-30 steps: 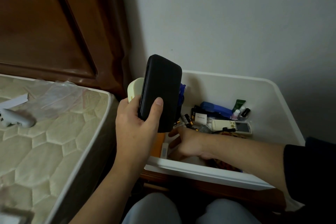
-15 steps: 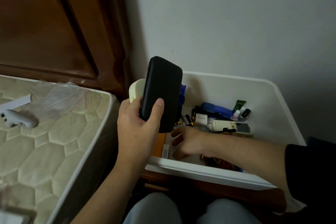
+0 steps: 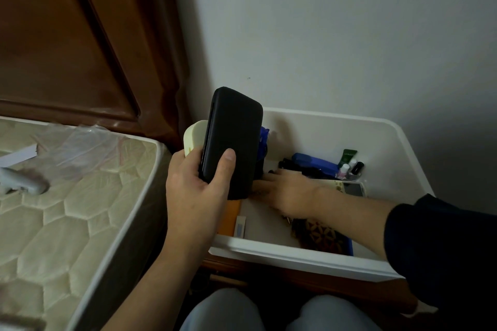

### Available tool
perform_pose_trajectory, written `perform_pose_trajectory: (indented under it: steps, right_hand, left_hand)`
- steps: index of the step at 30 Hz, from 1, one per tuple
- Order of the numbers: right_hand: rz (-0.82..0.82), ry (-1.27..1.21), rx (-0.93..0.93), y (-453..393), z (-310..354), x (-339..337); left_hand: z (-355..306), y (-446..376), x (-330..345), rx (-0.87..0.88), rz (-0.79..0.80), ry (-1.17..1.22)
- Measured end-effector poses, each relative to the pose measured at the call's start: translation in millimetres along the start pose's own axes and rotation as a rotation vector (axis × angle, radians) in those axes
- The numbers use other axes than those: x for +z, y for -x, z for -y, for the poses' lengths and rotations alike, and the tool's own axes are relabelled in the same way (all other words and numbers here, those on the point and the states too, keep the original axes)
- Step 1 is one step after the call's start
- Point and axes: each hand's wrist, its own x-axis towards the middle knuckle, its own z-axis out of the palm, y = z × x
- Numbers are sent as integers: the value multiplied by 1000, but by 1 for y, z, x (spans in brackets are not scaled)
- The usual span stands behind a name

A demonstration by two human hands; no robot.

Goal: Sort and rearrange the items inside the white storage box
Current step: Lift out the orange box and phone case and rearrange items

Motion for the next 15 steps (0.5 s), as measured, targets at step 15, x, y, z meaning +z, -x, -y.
perform_pose_trajectory:
  steps: [15]
  right_hand:
    - [33, -70, 138, -1, 5, 3]
  left_hand:
    - [1, 0, 0, -1, 8, -11]
